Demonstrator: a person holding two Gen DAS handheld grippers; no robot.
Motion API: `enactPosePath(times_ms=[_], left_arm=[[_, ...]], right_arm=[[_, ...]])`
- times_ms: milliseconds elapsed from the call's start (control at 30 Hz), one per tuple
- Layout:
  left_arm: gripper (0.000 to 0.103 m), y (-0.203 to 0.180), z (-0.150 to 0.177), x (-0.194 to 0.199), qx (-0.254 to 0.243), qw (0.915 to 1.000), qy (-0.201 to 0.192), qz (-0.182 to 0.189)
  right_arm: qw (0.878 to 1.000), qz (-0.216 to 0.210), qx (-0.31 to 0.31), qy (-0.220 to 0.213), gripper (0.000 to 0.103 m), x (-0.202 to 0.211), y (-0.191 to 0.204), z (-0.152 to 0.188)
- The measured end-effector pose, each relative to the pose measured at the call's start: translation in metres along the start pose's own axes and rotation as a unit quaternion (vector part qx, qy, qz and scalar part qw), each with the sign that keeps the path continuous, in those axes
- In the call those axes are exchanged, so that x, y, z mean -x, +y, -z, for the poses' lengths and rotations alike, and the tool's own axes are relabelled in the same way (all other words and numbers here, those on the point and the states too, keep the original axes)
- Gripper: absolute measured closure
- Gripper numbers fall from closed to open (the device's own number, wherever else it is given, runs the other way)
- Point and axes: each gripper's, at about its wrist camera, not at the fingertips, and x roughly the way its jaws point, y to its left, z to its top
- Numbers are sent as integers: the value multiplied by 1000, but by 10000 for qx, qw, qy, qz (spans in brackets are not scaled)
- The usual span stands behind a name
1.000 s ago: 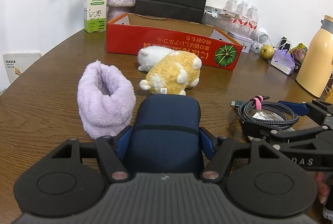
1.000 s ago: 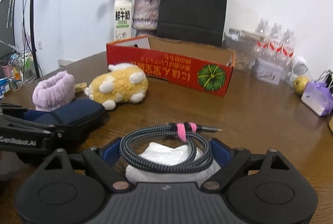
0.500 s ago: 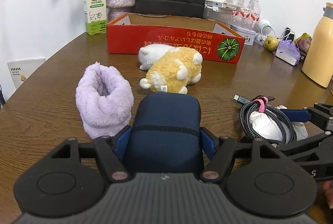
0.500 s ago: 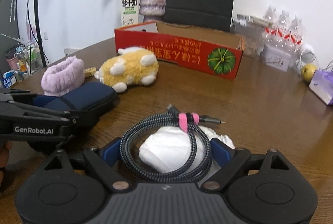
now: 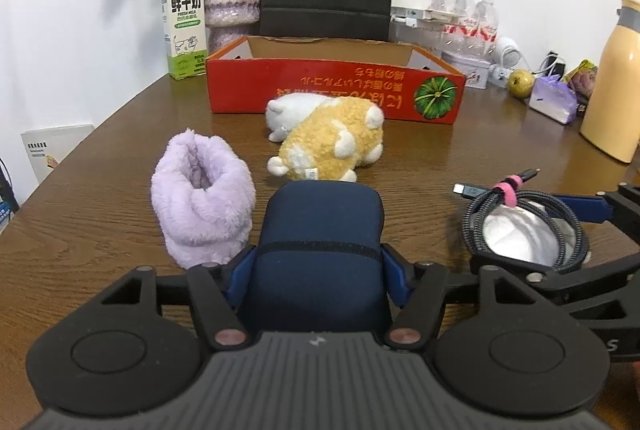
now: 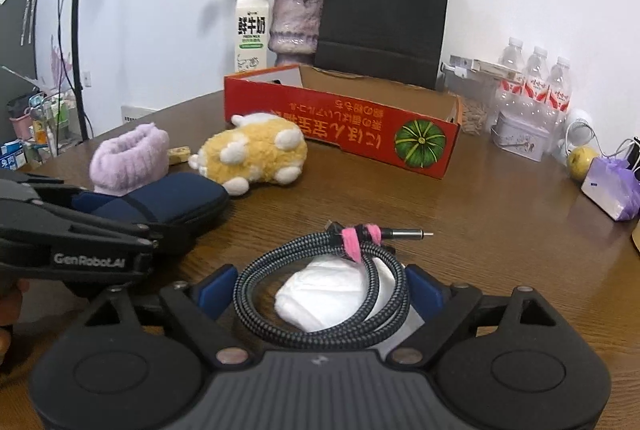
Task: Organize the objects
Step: 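Grasp the black cable and white cloth with the right tool while the left tool holds the case, then carry the pencil case and cable with both tools over the box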
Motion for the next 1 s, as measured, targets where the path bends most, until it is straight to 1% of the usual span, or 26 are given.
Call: enactPosePath(times_ms=[233, 567, 733, 1000], left_arm=[[38, -1, -8, 16, -51, 9998, -177, -66], [38, 3, -33, 31, -166, 9989, -430, -108], [38, 6, -47, 31, -180, 9982, -554, -155], [38, 16, -71, 21, -40, 9970, -753, -190]], right_arm=[[9998, 0, -19, -215, 14, 12, 1, -5], [9991, 12, -10, -420, 14, 17, 2, -23], [9986, -6, -29, -523, 14, 14, 5, -34], [9973, -6, -115, -727, 14, 3, 2, -56]])
